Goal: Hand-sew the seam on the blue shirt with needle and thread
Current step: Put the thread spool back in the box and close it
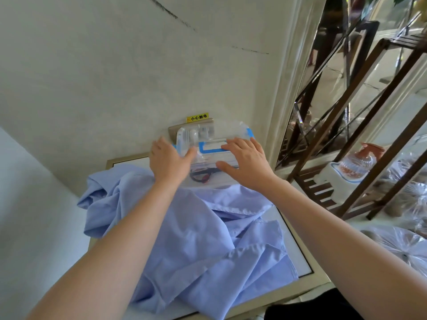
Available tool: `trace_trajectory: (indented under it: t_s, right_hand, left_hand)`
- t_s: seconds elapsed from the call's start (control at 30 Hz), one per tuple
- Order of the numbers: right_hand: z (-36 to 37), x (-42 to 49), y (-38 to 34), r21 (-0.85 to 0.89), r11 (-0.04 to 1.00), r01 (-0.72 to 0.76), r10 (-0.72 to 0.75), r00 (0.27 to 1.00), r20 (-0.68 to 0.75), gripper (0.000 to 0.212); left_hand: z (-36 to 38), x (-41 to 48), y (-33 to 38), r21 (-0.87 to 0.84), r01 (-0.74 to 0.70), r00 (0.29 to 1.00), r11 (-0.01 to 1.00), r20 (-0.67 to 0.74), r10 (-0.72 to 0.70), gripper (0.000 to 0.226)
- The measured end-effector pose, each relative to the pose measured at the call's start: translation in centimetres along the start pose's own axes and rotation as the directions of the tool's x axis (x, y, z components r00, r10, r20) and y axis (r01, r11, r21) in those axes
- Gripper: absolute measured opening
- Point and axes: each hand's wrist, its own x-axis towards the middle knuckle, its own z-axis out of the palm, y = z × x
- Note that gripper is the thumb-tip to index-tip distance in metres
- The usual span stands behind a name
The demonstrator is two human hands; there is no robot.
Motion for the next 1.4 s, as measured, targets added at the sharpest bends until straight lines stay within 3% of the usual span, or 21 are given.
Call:
trace_trajectory:
  t_s: [0.07, 0.1, 0.17, 0.27, 0.43, 0.7, 0.83, 0.9, 0.93, 1.0, 1.1, 1.23, 1.4]
  right_hand:
    - [-0.1, 0.1, -0.1, 0.008, 1.0, -0.003, 0.003, 1.0, -0.005, 0.056]
    - [-0.1, 0.2, -0.2, 0.007, 1.0, -0.004, 0.005, 1.0, -0.008, 0.056]
    - [-0.1, 0.1, -0.1, 0.004, 1.0, -0.003, 0.004, 1.0, -0.009, 0.056]
    - [0.1, 0.2, 0.1, -0.008, 1.0, -0.001, 0.001, 1.0, -0.011, 0.057]
    - [0.4, 0.3, 0.3, -0.007, 1.0, 0.008, -0.008, 1.0, -0.029, 0.056]
    - [0.4, 0.6, -0.1, -0.018, 0.995, -0.095, 0.096, 0.994, 0.043, 0.059]
    - [0.1, -0.8, -2.3, 0.039, 0.995, -0.092, 0.097, 0.983, -0.153, 0.077]
    - [-0.5, -1.6, -3.5, 0.092, 0.995, -0.048, 0.067, 0.972, -0.226, 0.069]
    - [-0.7, -2.0, -3.8, 0.124, 0.992, -0.023, 0.047, 0.979, -0.199, 0.06]
    - [-0.9, -2.8, -4.1, 0.167, 0.986, -0.025, 0.027, 1.0, -0.009, 0.047]
    - [-0.4, -3.8, -4.2, 0.142, 0.987, -0.074, 0.04, 0.973, 0.227, 0.062]
    - [0.4, -3.8, -4.7, 0.193, 0.975, -0.11, 0.066, 0.973, 0.222, 0.09]
    - [1.0, -2.3, -3.5, 0.115, 0.981, -0.158, 0.132, 0.968, 0.212, 0.09]
  left_hand:
    - [0.4, 0.4, -0.7, -0.185, 0.274, 0.947, 0.944, 0.221, -0.232, 0.079]
    - [0.6, 0.5, -0.8, -0.28, 0.319, 0.932, 0.905, 0.265, -0.247, 0.079]
    - [0.9, 0.4, -0.5, -0.329, 0.249, 0.963, 0.911, 0.183, -0.197, 0.072]
    - [1.0, 0.3, 0.1, -0.187, 0.114, 0.994, 0.976, 0.018, -0.112, 0.061]
    - [1.1, 0.2, 0.2, -0.097, 0.029, 0.999, 0.995, -0.04, -0.033, 0.059]
    - [-0.5, -0.5, 0.0, 0.119, -0.05, 0.992, 0.992, 0.124, 0.035, 0.055]
    - [-3.1, -2.7, -0.5, 0.321, -0.119, 0.99, 0.94, 0.115, 0.086, 0.07]
    - [-4.4, -3.3, -1.1, 0.437, -0.121, 0.99, 0.891, 0.124, 0.074, 0.072]
    - [-5.0, -3.6, -1.2, 0.475, -0.114, 0.989, 0.872, 0.134, 0.057, 0.073]
    - [-5.9, -4.5, -1.6, 0.515, -0.095, 0.989, 0.852, 0.149, 0.02, 0.073]
    - [-6.7, -5.9, -2.1, 0.563, -0.088, 0.976, 0.822, 0.215, -0.043, 0.078]
    - [-6.3, -6.4, -2.3, 0.393, -0.113, 0.944, 0.913, 0.329, -0.025, 0.093]
    - [-4.8, -5.2, -1.0, 0.317, -0.172, 0.918, 0.933, 0.396, 0.035, 0.088]
